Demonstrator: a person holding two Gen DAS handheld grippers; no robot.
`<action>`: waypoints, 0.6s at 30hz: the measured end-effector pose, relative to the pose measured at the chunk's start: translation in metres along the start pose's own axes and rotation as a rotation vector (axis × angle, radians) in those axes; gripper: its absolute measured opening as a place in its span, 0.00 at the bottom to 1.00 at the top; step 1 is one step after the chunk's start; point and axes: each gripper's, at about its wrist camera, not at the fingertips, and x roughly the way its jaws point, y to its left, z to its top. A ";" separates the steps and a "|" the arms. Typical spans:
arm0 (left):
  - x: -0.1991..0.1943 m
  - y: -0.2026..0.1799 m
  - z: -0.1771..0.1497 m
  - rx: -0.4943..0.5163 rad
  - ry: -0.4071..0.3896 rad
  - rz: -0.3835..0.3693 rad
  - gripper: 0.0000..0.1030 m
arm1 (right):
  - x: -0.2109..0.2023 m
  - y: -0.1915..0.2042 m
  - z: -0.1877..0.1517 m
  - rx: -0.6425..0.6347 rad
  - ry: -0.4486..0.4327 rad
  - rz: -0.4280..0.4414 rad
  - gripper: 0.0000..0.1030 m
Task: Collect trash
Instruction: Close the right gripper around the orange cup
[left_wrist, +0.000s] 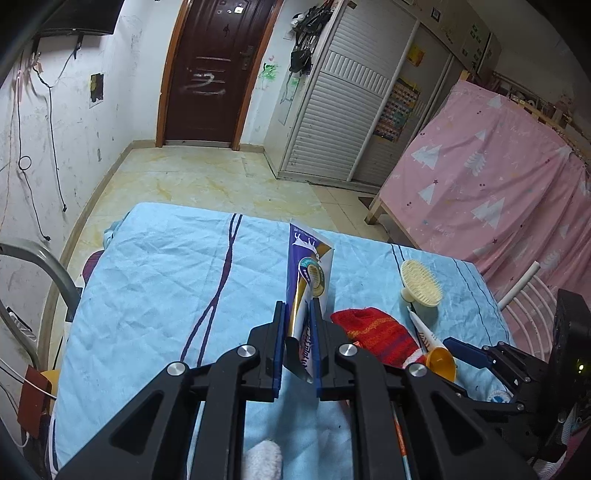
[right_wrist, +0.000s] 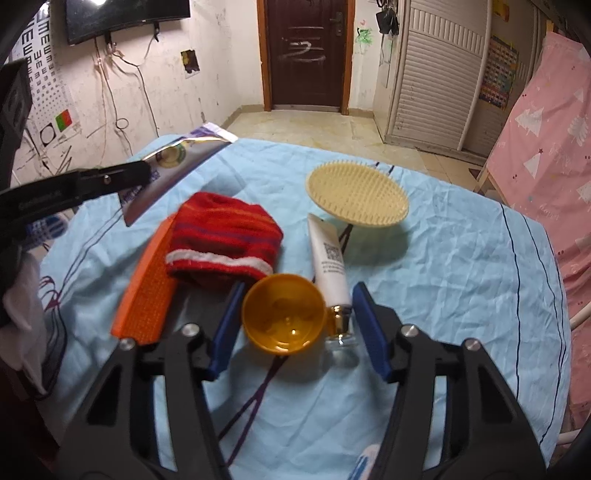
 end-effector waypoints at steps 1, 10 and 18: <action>-0.001 0.000 0.000 -0.002 -0.001 0.000 0.03 | -0.002 0.000 0.000 -0.001 -0.008 -0.002 0.54; -0.008 -0.005 -0.003 0.005 0.002 -0.007 0.03 | -0.014 -0.003 -0.009 -0.007 -0.011 0.007 0.49; -0.013 -0.014 -0.007 0.018 0.008 -0.010 0.03 | -0.021 -0.009 -0.015 0.010 -0.011 0.023 0.49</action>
